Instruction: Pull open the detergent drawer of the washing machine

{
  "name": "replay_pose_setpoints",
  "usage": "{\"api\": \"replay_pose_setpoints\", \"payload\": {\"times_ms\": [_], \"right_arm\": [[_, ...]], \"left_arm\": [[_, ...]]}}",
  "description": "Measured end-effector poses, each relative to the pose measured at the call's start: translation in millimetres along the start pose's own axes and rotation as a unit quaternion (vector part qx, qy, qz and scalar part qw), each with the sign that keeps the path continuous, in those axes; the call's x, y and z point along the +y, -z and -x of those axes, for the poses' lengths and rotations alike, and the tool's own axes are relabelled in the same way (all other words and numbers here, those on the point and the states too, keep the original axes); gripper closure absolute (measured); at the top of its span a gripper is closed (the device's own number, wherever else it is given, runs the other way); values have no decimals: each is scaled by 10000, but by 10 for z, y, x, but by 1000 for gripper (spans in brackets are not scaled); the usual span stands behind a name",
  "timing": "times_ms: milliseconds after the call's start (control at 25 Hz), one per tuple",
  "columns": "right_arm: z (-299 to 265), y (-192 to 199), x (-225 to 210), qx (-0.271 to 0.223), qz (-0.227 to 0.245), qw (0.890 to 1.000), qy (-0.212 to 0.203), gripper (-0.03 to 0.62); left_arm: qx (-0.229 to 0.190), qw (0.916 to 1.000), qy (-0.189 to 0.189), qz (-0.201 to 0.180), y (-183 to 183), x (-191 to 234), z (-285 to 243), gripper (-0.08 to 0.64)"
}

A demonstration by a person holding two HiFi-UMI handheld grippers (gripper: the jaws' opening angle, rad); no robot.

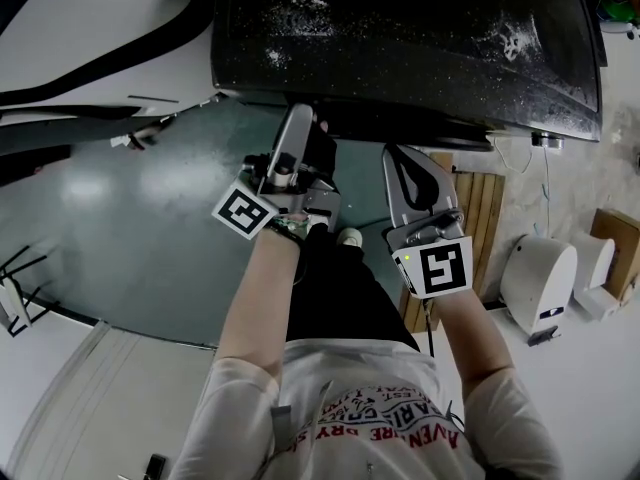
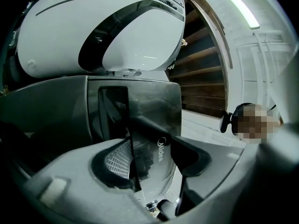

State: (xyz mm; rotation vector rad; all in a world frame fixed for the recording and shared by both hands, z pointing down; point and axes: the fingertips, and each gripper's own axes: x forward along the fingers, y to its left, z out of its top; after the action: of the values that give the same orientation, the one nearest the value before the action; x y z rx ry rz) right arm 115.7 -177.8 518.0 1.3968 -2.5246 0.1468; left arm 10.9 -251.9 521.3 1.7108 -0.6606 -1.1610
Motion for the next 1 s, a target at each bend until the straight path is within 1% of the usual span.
{"api": "replay_pose_setpoints", "payload": {"times_ms": [160,320,440,720,1000], "right_arm": [[1,-48,29,-42,-214,9998,46,592],[61,25,15,1,24,10000,10,592],[76,29,4,-6,33,10000,51,592],[187,57,17,-29,42,9998,193,592],[361,74,131,-68,77,9996,256,592]], "left_arm": [[-75,10000,3,15,4,-1,3,304],[-168,9998,78,0,45,-95,167,316],[-181,9998,92,9,72,-148,249,313],[-67,10000,70,7,135,-221,397,308],[6,10000,41,15,213,-312,600,305]]}}
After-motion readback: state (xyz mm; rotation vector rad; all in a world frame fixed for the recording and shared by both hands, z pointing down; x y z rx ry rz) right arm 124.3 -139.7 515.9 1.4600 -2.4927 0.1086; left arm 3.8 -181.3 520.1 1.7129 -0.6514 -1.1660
